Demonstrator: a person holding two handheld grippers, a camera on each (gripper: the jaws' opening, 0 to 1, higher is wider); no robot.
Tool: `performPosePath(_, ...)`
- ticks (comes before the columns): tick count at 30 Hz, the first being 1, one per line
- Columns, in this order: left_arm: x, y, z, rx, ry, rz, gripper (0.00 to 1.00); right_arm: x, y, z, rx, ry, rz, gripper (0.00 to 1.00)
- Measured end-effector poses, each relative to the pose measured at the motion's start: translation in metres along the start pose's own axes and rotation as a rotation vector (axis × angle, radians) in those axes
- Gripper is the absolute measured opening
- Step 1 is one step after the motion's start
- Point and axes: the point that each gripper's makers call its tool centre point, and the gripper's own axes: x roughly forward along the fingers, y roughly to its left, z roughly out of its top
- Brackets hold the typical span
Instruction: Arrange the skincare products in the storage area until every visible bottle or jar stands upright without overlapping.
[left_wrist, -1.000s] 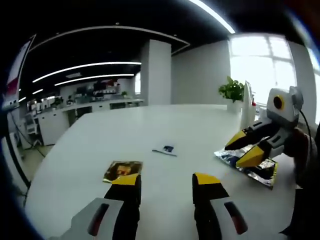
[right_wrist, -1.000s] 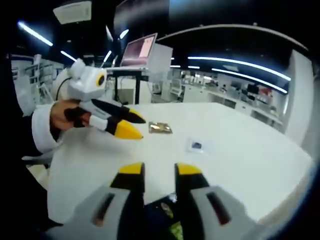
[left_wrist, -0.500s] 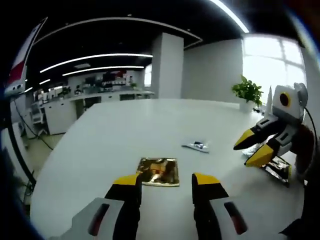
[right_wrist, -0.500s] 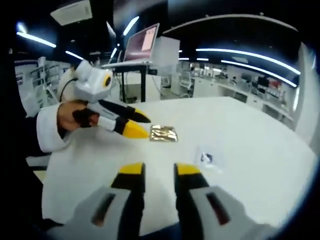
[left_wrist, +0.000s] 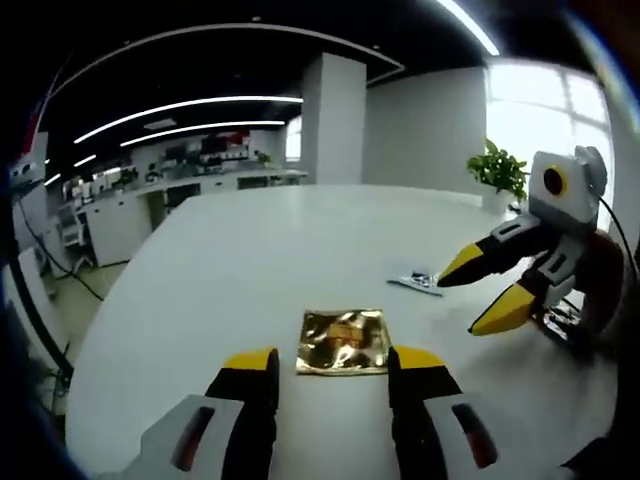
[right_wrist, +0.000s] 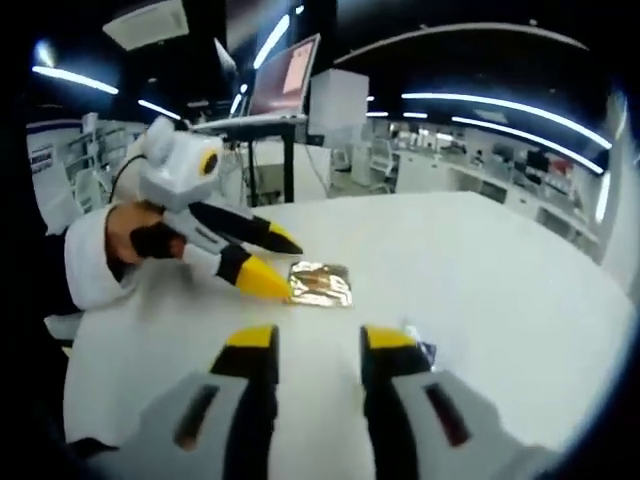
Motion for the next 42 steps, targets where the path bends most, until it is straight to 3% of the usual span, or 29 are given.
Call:
performPosePath(7,0.004,-0.002,-0.002,-0.007,-0.011,-0.016,0.36,0.023,-0.019,-0.001,-0.041,0.079,-0.008,0.32)
performPosePath(20,0.002,0.002,-0.003,0.022,-0.009,0.009,0.28,0.054,-0.015,0.010,-0.074,0.080,0.041,0.33)
performPosePath(27,0.001,0.003,-0.002,0.040,-0.007,0.025,0.27,0.056,-0.012,0.011,-0.061,0.085,0.054,0.32)
performPosePath(37,0.001,0.006,-0.001,0.053,-0.024,0.057,0.23,0.056,-0.008,0.012,0.001,0.093,0.082,0.31)
performPosePath(39,0.001,0.007,-0.001,0.055,-0.028,0.059,0.23,0.057,-0.007,0.012,0.058,0.082,0.097,0.32)
performPosePath(42,0.001,0.008,0.000,0.084,-0.032,0.073,0.22,0.056,-0.012,0.012,0.125,0.077,0.103,0.25)
